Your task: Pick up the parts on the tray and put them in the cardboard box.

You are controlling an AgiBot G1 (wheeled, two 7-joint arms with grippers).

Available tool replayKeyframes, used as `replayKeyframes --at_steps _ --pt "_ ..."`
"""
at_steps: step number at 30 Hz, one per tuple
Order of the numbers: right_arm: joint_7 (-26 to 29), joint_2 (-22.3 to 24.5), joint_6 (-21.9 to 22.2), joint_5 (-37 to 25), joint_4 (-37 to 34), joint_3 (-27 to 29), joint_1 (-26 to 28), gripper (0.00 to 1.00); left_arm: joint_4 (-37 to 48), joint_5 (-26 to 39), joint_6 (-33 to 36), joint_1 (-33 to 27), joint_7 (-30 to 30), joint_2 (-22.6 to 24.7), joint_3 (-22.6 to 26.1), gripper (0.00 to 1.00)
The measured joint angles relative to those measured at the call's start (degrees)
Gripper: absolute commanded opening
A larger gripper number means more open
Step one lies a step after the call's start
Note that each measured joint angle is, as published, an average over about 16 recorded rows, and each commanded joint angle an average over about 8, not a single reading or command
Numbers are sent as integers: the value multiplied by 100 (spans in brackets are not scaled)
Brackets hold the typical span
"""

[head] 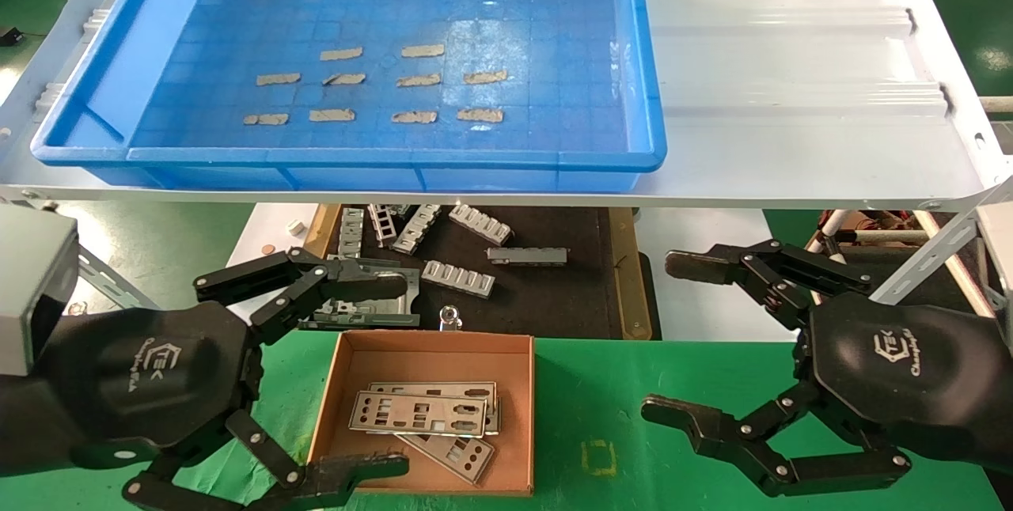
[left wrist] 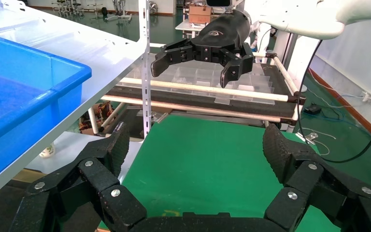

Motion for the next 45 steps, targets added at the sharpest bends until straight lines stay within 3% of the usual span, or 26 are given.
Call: replayKeyframes --at_steps 45 --pt "0 0 0 0 0 0 0 100 45 23 -10 -25 21 20 39 100"
